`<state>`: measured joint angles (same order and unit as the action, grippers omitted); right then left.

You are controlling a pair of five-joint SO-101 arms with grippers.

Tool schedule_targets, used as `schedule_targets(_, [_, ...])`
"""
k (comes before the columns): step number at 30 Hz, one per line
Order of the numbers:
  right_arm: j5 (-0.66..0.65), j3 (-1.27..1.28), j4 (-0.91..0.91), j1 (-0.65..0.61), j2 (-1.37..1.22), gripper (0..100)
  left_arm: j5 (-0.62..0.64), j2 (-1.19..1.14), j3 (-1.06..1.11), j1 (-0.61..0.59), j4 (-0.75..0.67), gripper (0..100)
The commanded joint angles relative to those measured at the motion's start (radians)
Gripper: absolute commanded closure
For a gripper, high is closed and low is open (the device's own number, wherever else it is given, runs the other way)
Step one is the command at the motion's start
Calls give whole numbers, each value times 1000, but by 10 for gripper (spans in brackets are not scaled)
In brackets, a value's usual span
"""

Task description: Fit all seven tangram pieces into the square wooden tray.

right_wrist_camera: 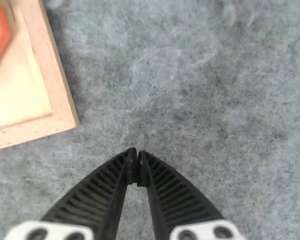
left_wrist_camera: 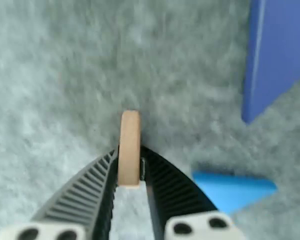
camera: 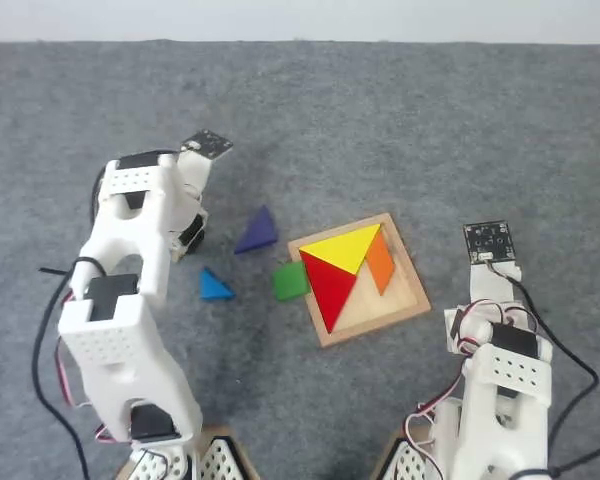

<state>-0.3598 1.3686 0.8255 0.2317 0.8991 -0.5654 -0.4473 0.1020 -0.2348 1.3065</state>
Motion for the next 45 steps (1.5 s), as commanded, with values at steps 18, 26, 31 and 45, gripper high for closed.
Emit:
schedule_targets(18, [34, -40, -7, 153, 30, 991, 430, 292, -22, 815, 120, 990])
schedule_targets(26, [34, -40, -15, 170, 30, 991, 494, 183, -22, 827, -23, 988])
schedule_targets(31, [34, -40, -15, 170, 30, 990, 496, 140, -21, 821, -38, 987])
schedule_targets(45, [34, -37, -15, 154, 30, 990, 514, 84, -22, 807, -77, 884])
